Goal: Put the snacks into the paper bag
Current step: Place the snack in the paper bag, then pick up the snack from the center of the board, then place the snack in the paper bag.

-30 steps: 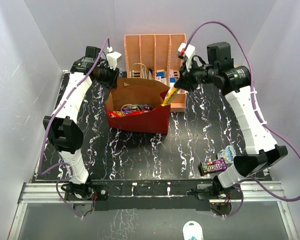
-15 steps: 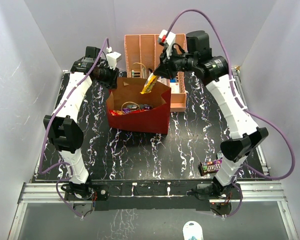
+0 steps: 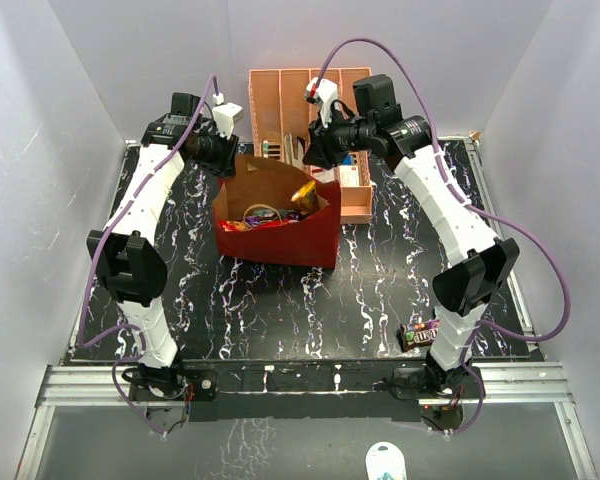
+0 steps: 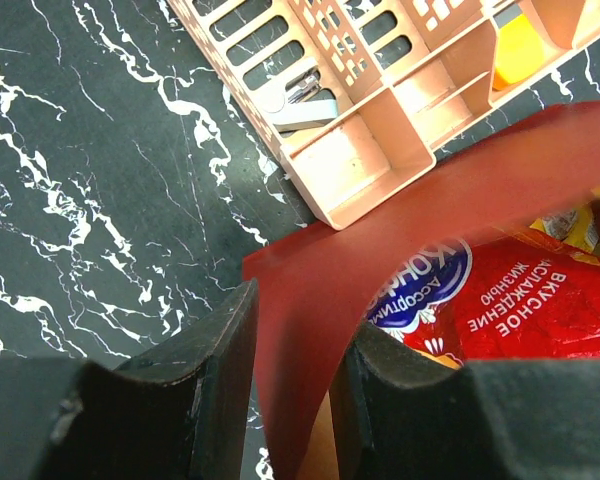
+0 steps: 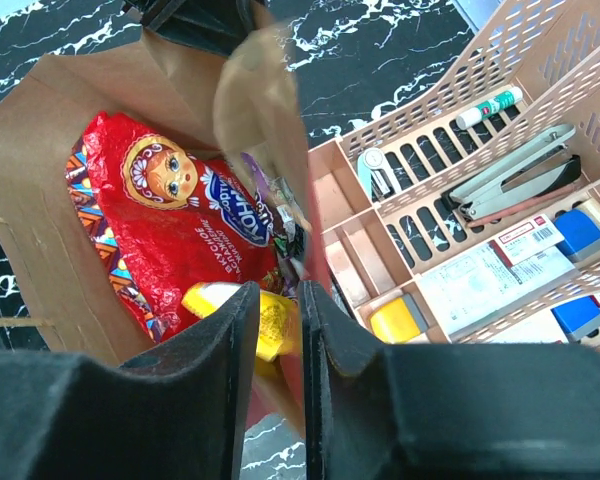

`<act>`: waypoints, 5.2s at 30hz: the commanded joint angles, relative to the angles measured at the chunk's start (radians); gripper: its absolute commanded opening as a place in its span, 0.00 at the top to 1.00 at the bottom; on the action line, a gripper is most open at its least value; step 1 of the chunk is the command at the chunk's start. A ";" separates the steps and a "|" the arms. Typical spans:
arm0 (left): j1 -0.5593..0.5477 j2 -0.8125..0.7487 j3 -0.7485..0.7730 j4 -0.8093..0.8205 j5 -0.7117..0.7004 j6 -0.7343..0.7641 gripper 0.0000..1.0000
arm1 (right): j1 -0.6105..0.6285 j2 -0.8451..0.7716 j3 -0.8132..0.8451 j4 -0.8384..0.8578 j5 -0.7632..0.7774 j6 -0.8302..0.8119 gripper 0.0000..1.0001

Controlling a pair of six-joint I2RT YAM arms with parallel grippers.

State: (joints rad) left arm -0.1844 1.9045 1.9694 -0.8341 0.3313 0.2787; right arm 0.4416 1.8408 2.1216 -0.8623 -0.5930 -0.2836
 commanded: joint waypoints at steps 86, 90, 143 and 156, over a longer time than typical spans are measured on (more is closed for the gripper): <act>0.004 -0.080 0.010 -0.015 -0.046 0.008 0.53 | 0.012 -0.245 -1.296 -0.241 0.403 -0.545 0.48; 0.003 -0.079 0.004 -0.011 -0.046 0.011 0.53 | 0.012 -0.249 -1.286 -0.256 0.364 -0.554 0.62; 0.003 -0.123 -0.047 0.042 -0.016 -0.004 0.55 | 0.042 -0.303 -0.157 0.309 -0.188 0.054 0.92; 0.003 -0.143 -0.041 0.039 -0.017 -0.004 0.55 | 0.081 -0.199 -0.218 0.368 -0.131 0.100 0.92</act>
State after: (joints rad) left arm -0.1844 1.8328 1.9022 -0.7929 0.2970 0.2829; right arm 0.5240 1.6752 1.9247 -0.5694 -0.7502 -0.1883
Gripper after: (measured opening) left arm 0.456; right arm 0.086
